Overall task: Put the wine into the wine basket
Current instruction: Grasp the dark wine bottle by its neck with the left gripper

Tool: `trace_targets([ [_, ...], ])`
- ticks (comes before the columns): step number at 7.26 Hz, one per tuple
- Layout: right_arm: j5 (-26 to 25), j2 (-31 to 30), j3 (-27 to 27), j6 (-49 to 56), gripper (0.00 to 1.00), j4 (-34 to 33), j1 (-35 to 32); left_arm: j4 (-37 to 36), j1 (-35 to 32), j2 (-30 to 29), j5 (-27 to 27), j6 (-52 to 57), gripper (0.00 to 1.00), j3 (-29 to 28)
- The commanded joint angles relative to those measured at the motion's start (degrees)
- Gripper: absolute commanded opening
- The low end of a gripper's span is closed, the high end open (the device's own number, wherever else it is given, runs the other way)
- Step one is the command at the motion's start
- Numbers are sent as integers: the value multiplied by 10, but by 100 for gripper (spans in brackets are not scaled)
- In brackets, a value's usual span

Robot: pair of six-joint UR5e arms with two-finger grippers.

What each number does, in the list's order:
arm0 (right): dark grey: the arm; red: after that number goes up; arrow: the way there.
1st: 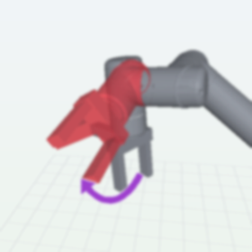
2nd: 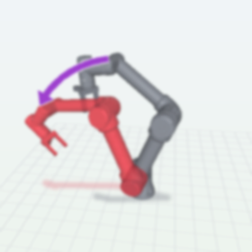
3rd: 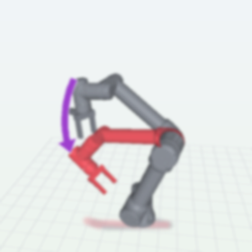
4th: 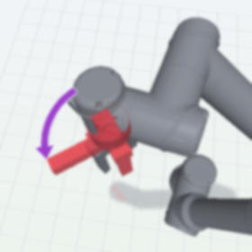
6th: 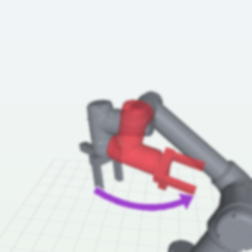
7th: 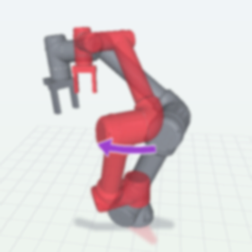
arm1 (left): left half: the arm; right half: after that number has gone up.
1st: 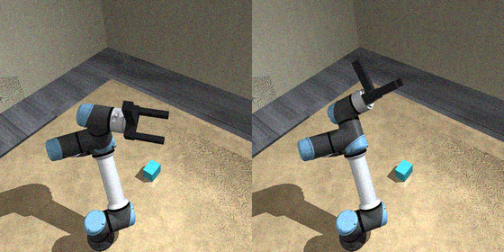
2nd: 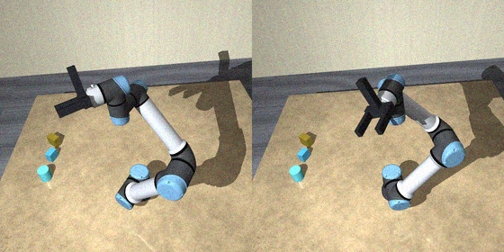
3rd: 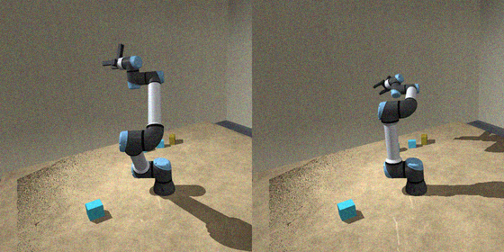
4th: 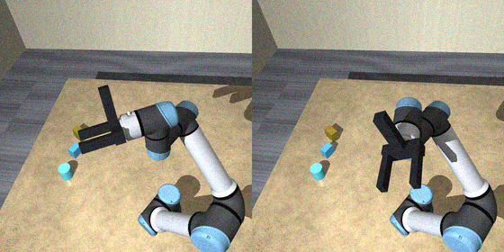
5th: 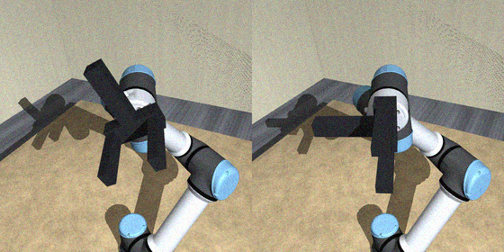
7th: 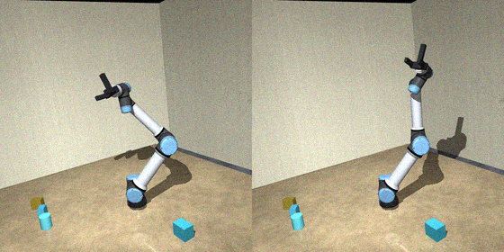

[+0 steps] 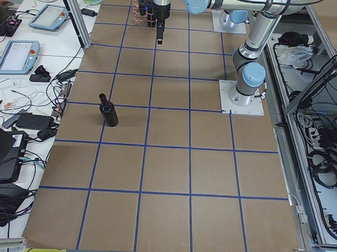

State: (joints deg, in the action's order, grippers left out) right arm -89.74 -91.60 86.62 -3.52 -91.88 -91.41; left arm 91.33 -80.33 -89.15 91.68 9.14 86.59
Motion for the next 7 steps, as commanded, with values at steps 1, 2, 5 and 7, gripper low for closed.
trace_targets([
  [1, 0, 0, 0, 0, 100, 0, 0, 0, 62, -44, -1, 61, 100, -60],
  [2, 0, 0, 0, 0, 100, -1, 0, 2, 87, -67, -4, 81, 100, -86],
  [5, 1, -1, 0, 0, 100, -1, 0, 2, 157, -146, -41, 174, 100, -158],
  [7, 1, 0, 1, 0, 100, -1, 0, -4, 172, -201, -43, 202, 100, -204],
])
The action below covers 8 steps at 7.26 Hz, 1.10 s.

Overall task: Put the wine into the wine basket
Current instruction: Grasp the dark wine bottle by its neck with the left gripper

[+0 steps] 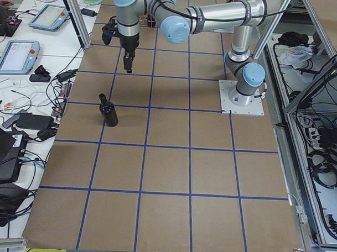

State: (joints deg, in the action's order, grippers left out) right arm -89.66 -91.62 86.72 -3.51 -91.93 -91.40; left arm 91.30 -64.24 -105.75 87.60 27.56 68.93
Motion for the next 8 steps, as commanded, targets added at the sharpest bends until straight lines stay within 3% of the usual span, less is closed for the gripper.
trace_targets([
  [1, 0, 0, 0, 0, 100, 0, 0, -43, 12, -55, -3, 35, 100, -29],
  [8, -1, 0, 0, 0, 100, 1, 0, -149, 22, -150, -20, 51, 100, -45],
])
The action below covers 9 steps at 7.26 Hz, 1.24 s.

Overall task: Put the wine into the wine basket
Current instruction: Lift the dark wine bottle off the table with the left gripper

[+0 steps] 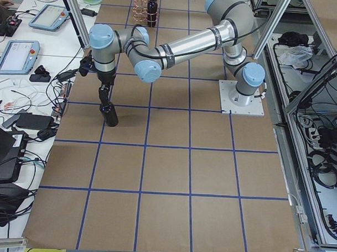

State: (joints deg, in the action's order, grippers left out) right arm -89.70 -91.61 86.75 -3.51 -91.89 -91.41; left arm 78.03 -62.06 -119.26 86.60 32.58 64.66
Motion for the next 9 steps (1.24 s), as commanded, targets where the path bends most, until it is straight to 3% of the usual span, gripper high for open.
trace_targets([
  [1, 0, 0, 1, 0, 100, 0, 0, -27, 0, -24, -11, 0, 100, -2],
  [3, 0, 0, 1, 1, 100, -1, 0, -29, 0, -36, -33, -8, 100, -2],
  [9, 0, -1, 1, 4, 100, 0, 0, -52, 0, -48, -33, -7, 98, -2],
])
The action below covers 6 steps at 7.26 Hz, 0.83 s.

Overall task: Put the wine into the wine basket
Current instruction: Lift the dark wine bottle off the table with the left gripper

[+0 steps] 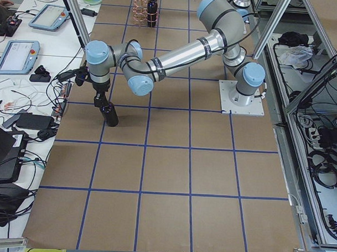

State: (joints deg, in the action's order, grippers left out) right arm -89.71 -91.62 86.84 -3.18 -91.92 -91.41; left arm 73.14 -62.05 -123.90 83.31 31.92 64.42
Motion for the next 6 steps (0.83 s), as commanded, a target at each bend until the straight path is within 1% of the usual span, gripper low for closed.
trace_targets([
  [1, 0, 0, 0, 0, 100, 1, 0, -5, 0, -1, 0, 0, 94, 0],
  [3, -1, 0, 0, 0, 100, 1, 0, -7, 0, -4, -1, 0, 94, 0],
  [5, 0, 0, 0, 0, 100, 1, 0, -13, 0, -7, -1, 2, 86, 0],
  [6, 0, 0, 0, 0, 100, 1, 0, -13, 0, -7, -1, 3, 79, 0],
])
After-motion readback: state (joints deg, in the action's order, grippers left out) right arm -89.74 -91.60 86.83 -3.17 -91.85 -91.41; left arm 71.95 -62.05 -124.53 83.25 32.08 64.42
